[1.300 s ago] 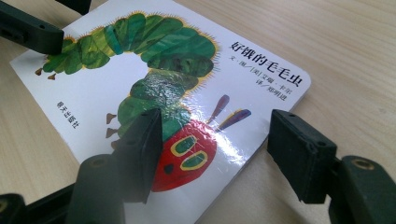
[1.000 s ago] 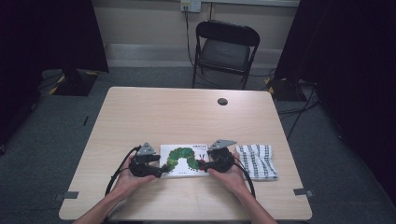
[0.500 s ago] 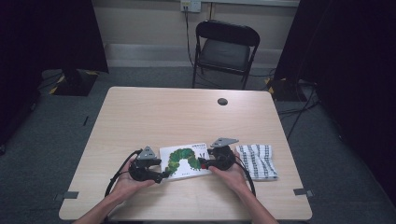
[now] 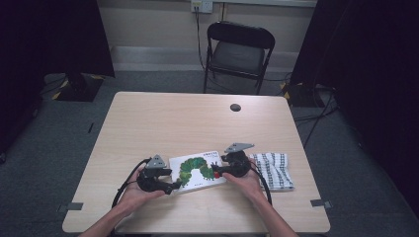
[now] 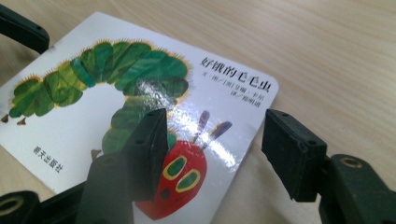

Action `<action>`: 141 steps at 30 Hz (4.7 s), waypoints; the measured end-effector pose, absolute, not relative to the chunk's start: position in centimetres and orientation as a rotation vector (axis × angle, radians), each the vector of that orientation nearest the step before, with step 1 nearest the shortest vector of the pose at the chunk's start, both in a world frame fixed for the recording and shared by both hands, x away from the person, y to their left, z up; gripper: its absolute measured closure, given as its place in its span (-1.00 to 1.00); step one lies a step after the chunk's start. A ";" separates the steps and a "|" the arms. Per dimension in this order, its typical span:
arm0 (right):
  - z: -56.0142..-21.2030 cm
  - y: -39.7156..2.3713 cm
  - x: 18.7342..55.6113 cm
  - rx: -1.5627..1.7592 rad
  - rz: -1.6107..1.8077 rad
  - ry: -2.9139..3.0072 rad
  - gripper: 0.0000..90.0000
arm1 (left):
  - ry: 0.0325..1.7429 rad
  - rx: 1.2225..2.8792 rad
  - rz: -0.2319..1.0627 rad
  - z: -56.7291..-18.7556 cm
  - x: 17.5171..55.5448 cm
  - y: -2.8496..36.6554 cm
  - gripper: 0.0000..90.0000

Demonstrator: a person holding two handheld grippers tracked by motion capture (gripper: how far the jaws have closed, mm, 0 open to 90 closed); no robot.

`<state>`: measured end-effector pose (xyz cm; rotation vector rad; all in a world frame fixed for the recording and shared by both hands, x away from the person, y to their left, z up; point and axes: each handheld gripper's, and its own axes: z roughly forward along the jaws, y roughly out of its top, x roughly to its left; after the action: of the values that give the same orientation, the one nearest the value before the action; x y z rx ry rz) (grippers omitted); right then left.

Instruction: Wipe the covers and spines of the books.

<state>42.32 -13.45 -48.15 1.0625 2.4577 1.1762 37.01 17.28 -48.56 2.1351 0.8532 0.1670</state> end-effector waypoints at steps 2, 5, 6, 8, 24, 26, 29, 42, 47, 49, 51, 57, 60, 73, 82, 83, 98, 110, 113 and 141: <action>-48.2 -13.5 42.7 1.080 1.174 2.454 -0.09 | 0.848 2.141 0.168 -48.5 37.0 17.3 -0.27; -48.8 -13.5 43.2 1.107 1.160 2.461 -0.12 | 0.843 2.147 0.157 -48.5 36.9 17.4 -0.24; -49.0 -13.5 43.3 1.121 1.178 2.454 -0.12 | 0.838 2.150 0.154 -48.5 36.9 17.3 -0.24; -49.0 -13.5 43.5 1.124 1.178 2.432 -0.09 | 0.830 2.143 0.125 -48.6 36.8 17.3 -0.19; -49.7 -13.6 44.4 1.244 1.281 2.387 -0.08 | 0.805 2.142 0.088 -48.6 36.6 16.9 -0.10; -49.8 -13.7 44.4 1.271 1.287 2.374 0.00 | 0.806 2.145 0.087 -48.6 36.6 16.9 -0.10; -49.7 -14.0 44.5 1.324 1.309 2.360 0.06 | 0.801 2.144 0.090 -48.6 36.6 16.9 -0.10; -48.8 -15.3 44.1 1.409 1.506 2.263 0.14 | 0.805 2.141 0.090 -48.6 36.6 16.9 -0.11; -48.7 -15.3 43.9 1.404 1.503 2.264 0.14 | 0.807 2.141 0.094 -48.6 36.6 16.9 -0.11; -48.7 -15.4 43.7 1.402 1.501 2.275 0.16 | 0.808 2.139 0.092 -48.6 36.6 16.9 -0.11; -48.7 -15.5 43.4 1.397 1.500 2.284 0.17 | 0.810 2.137 0.091 -48.6 36.6 16.9 -0.12; -48.4 -15.6 43.0 1.360 1.537 2.323 0.17 | 0.810 2.134 0.089 -48.6 36.6 16.9 -0.13; -48.1 -15.3 43.2 1.325 1.515 2.353 0.10 | 0.812 2.134 0.092 -48.6 36.7 16.8 -0.13; -48.4 -14.9 44.0 1.298 1.542 2.458 -0.02 | 0.820 2.135 0.098 -48.5 36.8 16.8 -0.13; -47.6 -13.4 44.1 1.249 1.545 2.539 0.01 | 0.823 2.124 0.099 -48.5 36.9 16.8 -0.16; -47.8 -13.1 44.0 1.239 1.557 2.555 -0.03 | 0.824 2.122 0.100 -48.5 36.9 16.8 -0.16; -47.0 -12.5 44.2 1.143 1.544 2.540 0.16 | 0.867 2.103 0.100 -48.6 37.2 16.9 -0.31; -46.7 -12.8 43.8 1.087 1.578 2.537 0.27 | 0.895 2.073 0.088 -48.7 37.6 17.0 -0.34; -46.6 -12.9 43.5 1.060 1.606 2.529 0.33 | 0.910 2.045 0.069 -48.6 37.8 17.3 -0.42; -44.3 -13.6 40.2 0.845 1.661 2.488 0.50 | 0.955 1.929 -0.035 -49.1 38.8 17.0 -0.67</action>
<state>40.25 -13.65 -44.31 0.8453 2.4878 1.6608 38.80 16.98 -49.13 1.9294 0.9553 -0.0349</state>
